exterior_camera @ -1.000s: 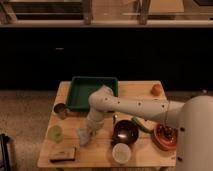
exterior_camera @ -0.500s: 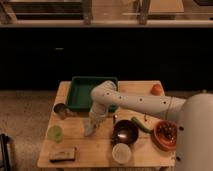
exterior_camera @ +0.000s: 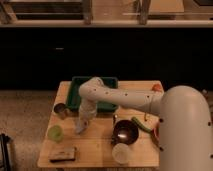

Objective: Wipe table surface with towel

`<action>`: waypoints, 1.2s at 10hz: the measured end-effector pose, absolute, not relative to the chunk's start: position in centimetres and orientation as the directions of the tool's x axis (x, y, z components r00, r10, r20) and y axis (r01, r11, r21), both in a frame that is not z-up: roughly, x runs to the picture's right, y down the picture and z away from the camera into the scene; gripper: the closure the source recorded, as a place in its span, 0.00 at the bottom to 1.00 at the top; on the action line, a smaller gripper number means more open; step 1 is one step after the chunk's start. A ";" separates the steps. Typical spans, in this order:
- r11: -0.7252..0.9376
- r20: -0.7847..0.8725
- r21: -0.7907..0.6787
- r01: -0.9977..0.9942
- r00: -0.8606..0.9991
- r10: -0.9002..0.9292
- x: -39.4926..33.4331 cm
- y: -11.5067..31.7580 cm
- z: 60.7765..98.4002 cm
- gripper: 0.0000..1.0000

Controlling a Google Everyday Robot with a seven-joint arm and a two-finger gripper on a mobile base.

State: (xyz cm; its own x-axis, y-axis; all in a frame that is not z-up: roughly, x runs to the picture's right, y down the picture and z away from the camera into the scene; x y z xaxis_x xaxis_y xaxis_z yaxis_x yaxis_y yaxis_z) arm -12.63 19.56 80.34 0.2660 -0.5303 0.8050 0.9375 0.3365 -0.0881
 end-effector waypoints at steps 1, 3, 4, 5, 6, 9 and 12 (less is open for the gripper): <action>0.303 0.825 -0.062 0.951 0.220 -0.521 -13.7 20.6 80.1 0.99; 0.253 0.852 -0.022 0.967 0.150 -0.501 -14.1 22.8 79.1 0.99; 0.243 0.859 -0.014 0.970 0.136 -0.494 -13.8 23.5 78.7 0.99; 0.235 0.863 -0.014 0.972 0.130 -0.488 -13.0 24.1 78.1 0.99; 0.232 0.865 -0.027 0.972 0.139 -0.482 -11.6 24.5 77.8 0.99; 0.258 0.861 -0.101 0.961 0.214 -0.461 -6.8 24.8 78.1 0.99; 0.358 0.818 -0.164 0.919 0.330 -0.472 -3.6 23.6 79.3 0.99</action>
State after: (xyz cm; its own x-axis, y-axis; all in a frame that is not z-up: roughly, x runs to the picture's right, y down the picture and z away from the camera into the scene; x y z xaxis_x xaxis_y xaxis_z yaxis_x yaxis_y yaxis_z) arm -3.64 23.63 79.28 0.3297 -0.4716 0.8179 0.9192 0.3578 -0.1643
